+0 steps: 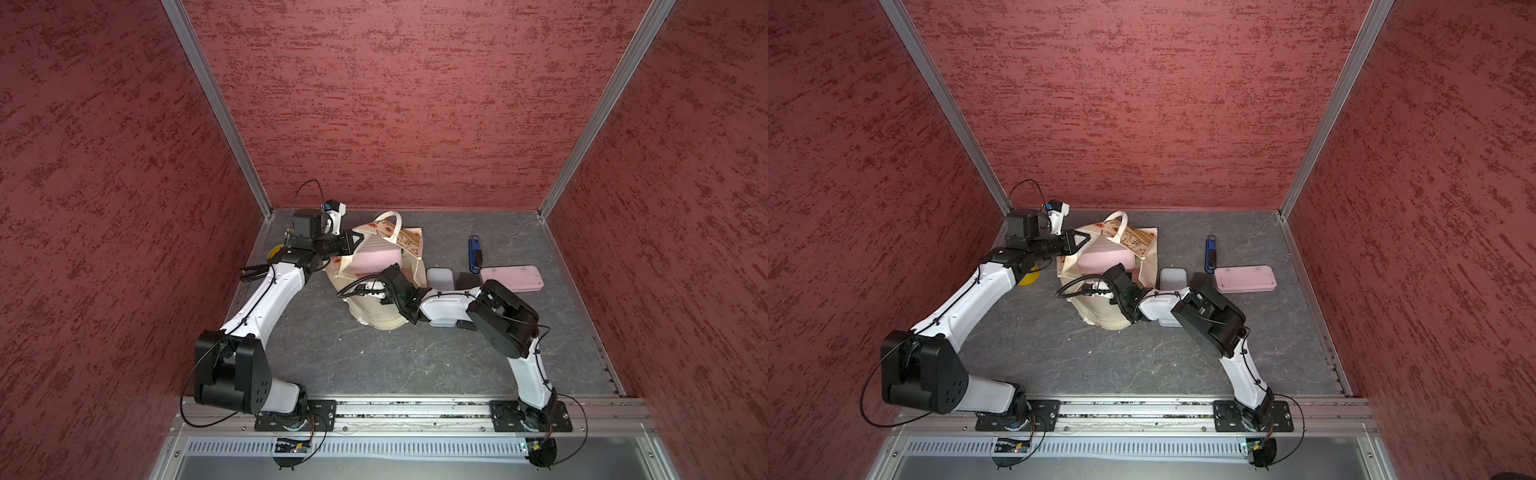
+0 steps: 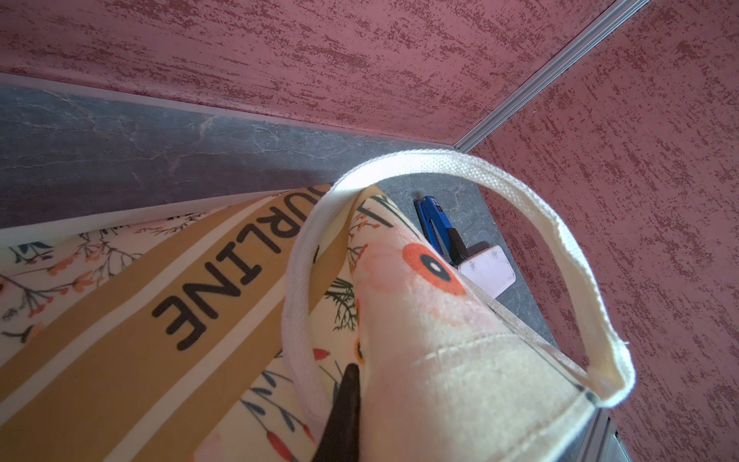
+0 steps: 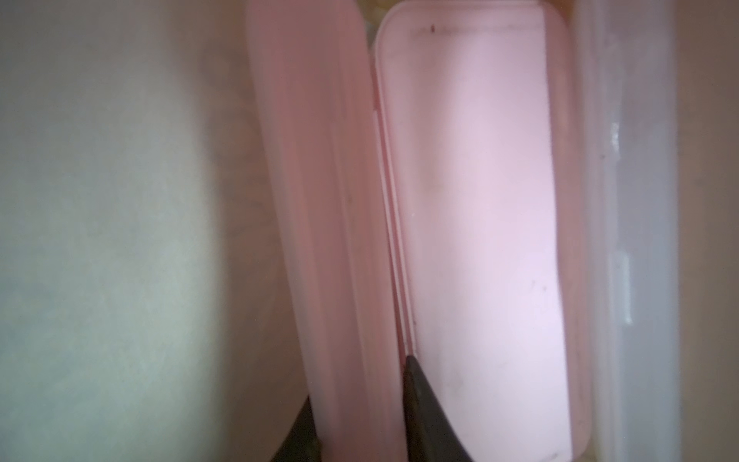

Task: Take out the pencil case from the canvas bag
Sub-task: Pick up the pencil case from the canvas bag.

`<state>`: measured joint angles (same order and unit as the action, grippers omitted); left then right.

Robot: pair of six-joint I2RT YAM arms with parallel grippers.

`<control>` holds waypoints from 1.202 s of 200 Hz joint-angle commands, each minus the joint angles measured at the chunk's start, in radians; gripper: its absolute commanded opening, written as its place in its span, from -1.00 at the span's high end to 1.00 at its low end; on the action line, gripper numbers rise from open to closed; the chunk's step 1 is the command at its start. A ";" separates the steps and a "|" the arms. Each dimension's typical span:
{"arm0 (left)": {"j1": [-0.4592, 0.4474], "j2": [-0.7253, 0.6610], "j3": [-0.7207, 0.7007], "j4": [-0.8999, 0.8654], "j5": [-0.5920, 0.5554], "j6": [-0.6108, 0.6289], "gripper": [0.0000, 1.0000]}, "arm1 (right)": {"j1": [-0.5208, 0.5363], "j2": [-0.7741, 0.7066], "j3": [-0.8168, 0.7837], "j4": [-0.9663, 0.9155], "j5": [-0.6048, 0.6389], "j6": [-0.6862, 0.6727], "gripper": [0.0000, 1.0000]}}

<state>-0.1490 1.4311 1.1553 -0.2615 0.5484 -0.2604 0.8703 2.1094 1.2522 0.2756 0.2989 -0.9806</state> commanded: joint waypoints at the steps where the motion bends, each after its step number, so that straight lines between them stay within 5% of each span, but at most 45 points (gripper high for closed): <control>1: 0.016 0.012 0.004 0.016 0.015 -0.023 1.00 | -0.006 -0.054 -0.030 -0.016 0.013 0.014 0.48; 118: 0.060 0.030 0.013 0.015 0.030 -0.042 1.00 | 0.062 -0.317 -0.098 -0.234 -0.078 0.207 0.64; 240: 0.087 0.022 0.011 0.018 0.026 -0.046 1.00 | 0.078 -0.557 -0.170 -0.191 -0.217 0.499 0.78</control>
<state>-0.0746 1.4548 1.1557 -0.2619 0.5972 -0.2993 0.9409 1.6230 1.0985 -0.0048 0.1352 -0.5732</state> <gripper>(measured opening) 0.088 0.221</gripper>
